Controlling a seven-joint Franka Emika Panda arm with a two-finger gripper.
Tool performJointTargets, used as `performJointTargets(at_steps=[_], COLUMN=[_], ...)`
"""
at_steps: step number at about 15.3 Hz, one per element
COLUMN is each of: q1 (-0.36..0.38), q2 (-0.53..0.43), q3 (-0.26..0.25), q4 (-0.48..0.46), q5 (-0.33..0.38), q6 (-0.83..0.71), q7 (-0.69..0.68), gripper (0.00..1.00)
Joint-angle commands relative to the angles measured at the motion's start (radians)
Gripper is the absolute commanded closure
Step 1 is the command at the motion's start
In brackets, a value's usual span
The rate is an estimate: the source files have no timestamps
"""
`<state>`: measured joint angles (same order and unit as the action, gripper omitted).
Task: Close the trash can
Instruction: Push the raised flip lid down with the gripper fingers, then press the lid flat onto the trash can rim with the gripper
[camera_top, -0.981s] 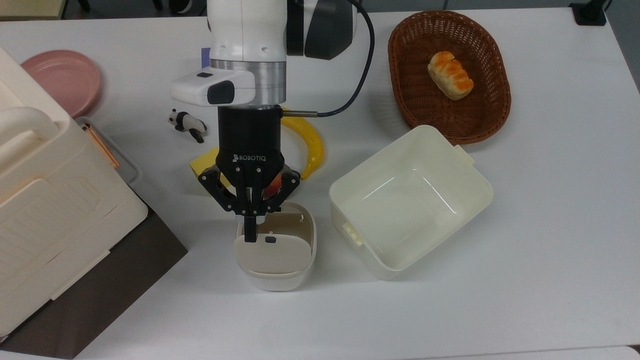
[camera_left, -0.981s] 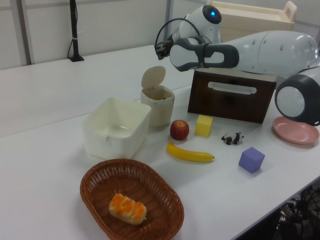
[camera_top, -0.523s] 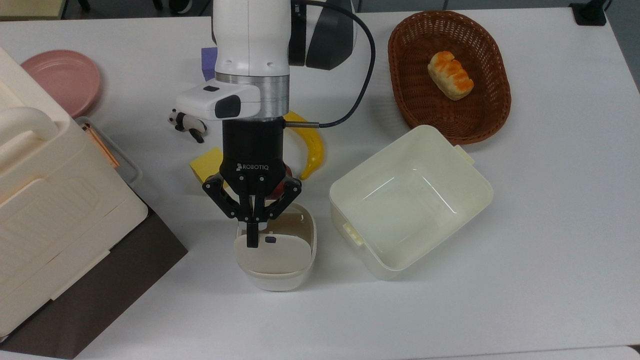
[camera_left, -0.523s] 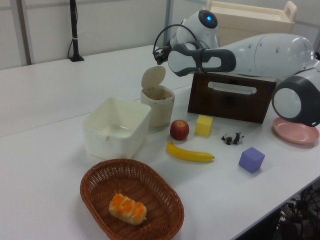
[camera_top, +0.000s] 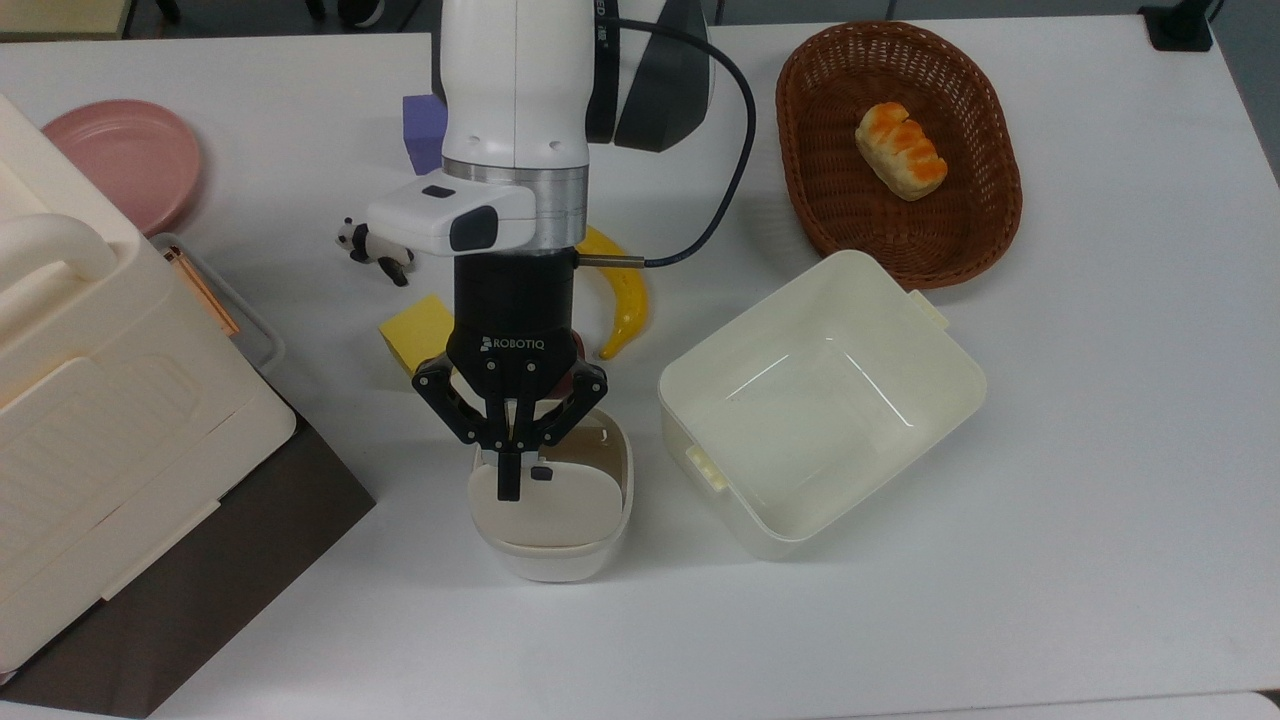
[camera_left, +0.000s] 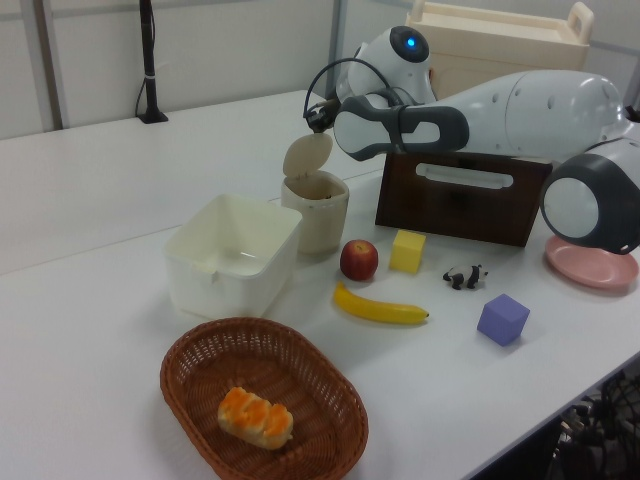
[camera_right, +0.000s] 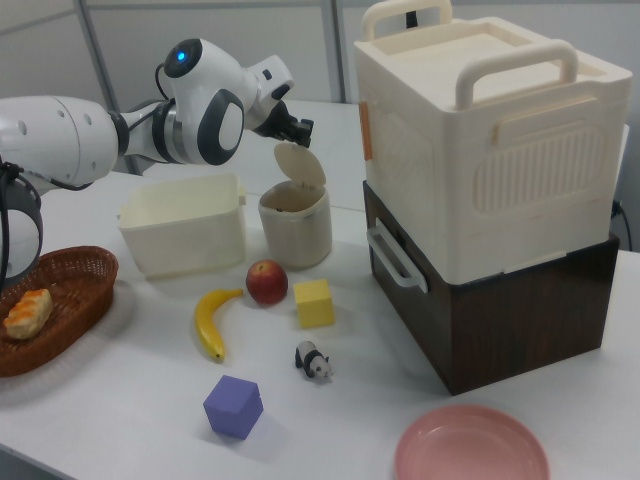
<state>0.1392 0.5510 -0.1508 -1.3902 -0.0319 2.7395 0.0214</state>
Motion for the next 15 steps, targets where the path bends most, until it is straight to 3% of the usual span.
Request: performJointTargets(at_steps=[1, 15], q1=[0.008, 0.043], q2=[0.003, -0.065], q3=[0.0, -0.004], q4=[-0.019, -0.136], q5=[-0.022, -0.009], q6=[0.017, -0.003], q7=[0.005, 0.034], gripper=[1.0, 1.0])
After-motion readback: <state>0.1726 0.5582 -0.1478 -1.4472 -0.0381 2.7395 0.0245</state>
